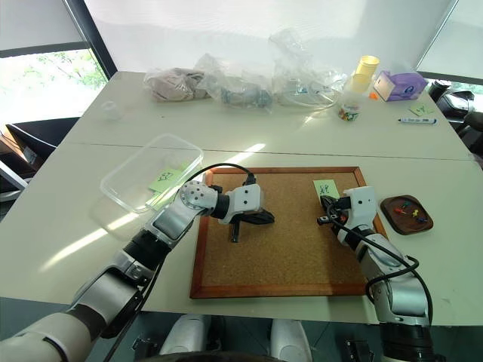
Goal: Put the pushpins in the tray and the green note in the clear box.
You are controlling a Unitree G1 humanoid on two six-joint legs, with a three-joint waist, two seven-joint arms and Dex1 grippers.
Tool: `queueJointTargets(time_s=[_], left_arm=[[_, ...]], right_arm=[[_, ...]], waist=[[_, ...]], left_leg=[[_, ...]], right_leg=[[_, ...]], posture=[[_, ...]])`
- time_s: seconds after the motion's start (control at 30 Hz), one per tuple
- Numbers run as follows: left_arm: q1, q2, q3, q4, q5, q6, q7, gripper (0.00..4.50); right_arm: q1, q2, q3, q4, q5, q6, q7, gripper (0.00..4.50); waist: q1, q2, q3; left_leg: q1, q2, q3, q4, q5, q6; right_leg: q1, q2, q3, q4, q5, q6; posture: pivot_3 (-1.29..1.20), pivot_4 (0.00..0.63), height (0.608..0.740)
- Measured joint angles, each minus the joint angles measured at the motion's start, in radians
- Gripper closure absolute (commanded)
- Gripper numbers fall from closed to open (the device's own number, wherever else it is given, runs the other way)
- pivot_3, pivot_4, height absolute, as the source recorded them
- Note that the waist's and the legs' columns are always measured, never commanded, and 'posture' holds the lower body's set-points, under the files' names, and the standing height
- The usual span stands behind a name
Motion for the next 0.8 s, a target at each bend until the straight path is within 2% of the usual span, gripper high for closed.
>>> queueJointTargets(time_s=[0.8], left_arm=[[-0.002,0.0,0.0,0.018,0.001,-0.021,0.0,4.5]], right_arm=[[-0.002,0.014,-0.027,-0.007,-0.003,-0.074,-0.033,4.43]], waist=[[0.001,0.0,0.0]], left_leg=[[0.0,0.0,0.0,0.0,0.0,0.0]], right_leg=[[0.0,0.0,0.0,0.0,0.0,0.0]], posture=[[0.0,0.15,0.74]])
